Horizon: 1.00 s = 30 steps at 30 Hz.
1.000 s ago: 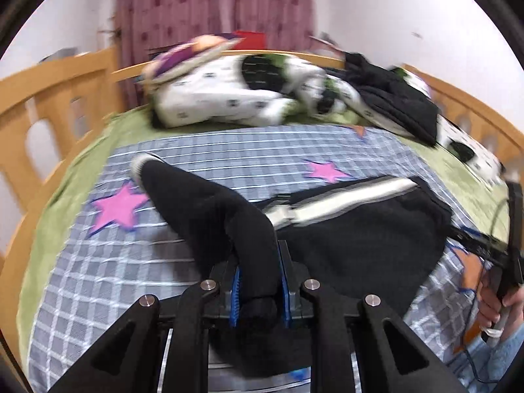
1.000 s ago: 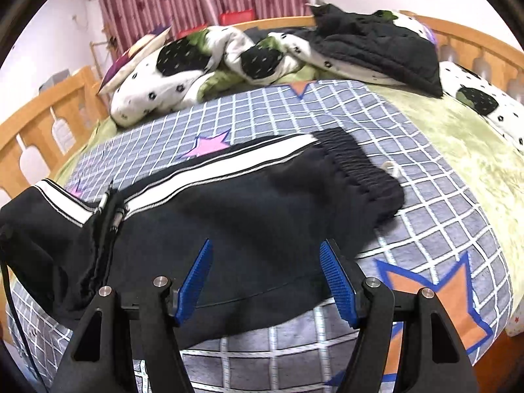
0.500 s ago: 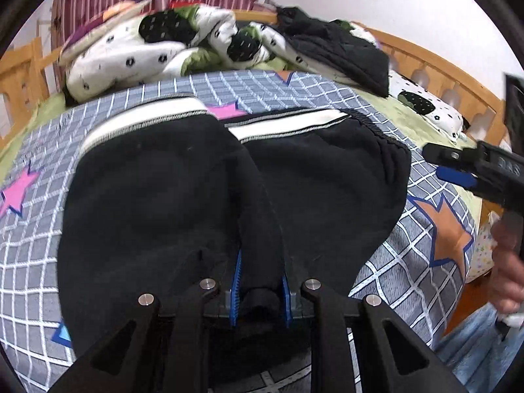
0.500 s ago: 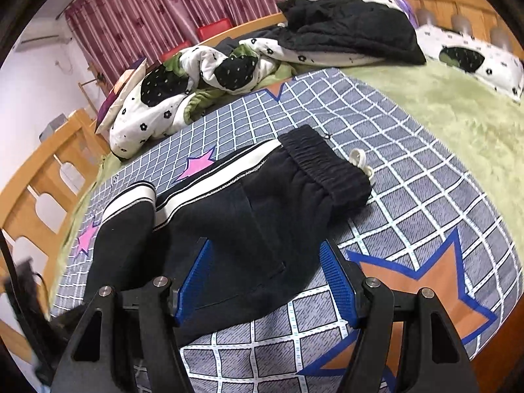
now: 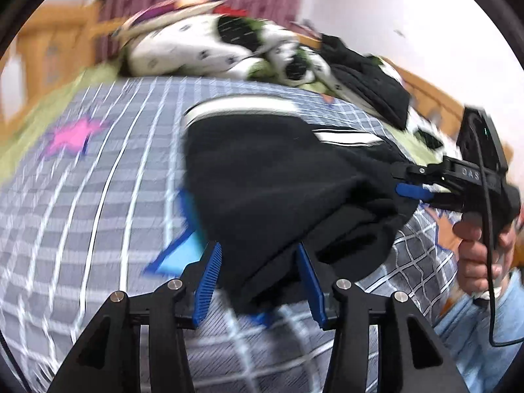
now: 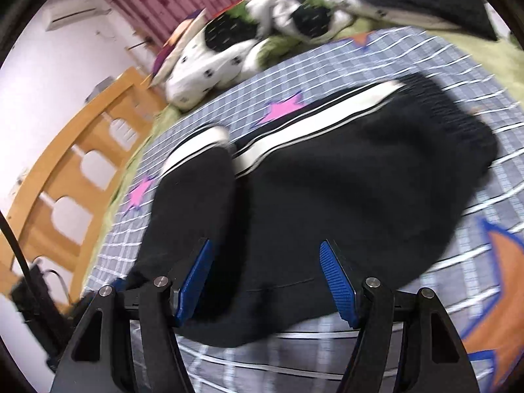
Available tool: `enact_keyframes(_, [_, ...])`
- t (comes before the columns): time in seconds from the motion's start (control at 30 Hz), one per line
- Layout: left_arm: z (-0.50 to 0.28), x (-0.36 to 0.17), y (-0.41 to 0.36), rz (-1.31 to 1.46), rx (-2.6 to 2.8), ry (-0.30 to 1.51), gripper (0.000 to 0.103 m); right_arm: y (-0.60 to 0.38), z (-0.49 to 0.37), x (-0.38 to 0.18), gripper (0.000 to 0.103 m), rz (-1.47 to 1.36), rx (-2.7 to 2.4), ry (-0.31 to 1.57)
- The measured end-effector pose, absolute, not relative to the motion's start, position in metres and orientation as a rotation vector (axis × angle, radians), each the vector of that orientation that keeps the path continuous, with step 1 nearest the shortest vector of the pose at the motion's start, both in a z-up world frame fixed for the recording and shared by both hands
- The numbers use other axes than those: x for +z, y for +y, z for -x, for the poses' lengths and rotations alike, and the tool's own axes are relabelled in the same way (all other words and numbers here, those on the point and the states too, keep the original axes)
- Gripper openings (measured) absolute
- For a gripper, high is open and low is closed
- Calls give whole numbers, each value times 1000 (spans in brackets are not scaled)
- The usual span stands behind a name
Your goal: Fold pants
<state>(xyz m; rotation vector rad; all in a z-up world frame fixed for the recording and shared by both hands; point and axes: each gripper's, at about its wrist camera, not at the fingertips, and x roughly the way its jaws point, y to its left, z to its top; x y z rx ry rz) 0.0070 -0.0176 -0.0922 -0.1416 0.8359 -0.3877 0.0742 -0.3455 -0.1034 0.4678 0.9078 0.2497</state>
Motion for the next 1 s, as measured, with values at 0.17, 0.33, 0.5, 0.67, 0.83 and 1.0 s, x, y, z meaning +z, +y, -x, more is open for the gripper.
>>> enact_keyframes(0.17, [-9,-116,-2,240,-413,889,56,-315,-92,-122,68,-535,337,959])
enact_keyframes(0.33, [-12,-135,-22,159,-400,929,58,-283,-117,-145,33,-556,423,1081])
enact_keyframes(0.5, [-13,-134,-43,141,-432,927,58,-277,-118,-101,21,-470,519,998])
enact_keyframes(0.67, [-24,-133,-73,148,-426,957,60,-297,-117,-43,20,-382,543,856])
enact_keyframes(0.83, [-23,-132,-101,135,-369,933,60,-332,-126,-22,19,-341,526,793])
enact_keyframes(1.0, [-21,-131,-119,143,-330,909,38,-394,-123,-10,19,-376,473,719])
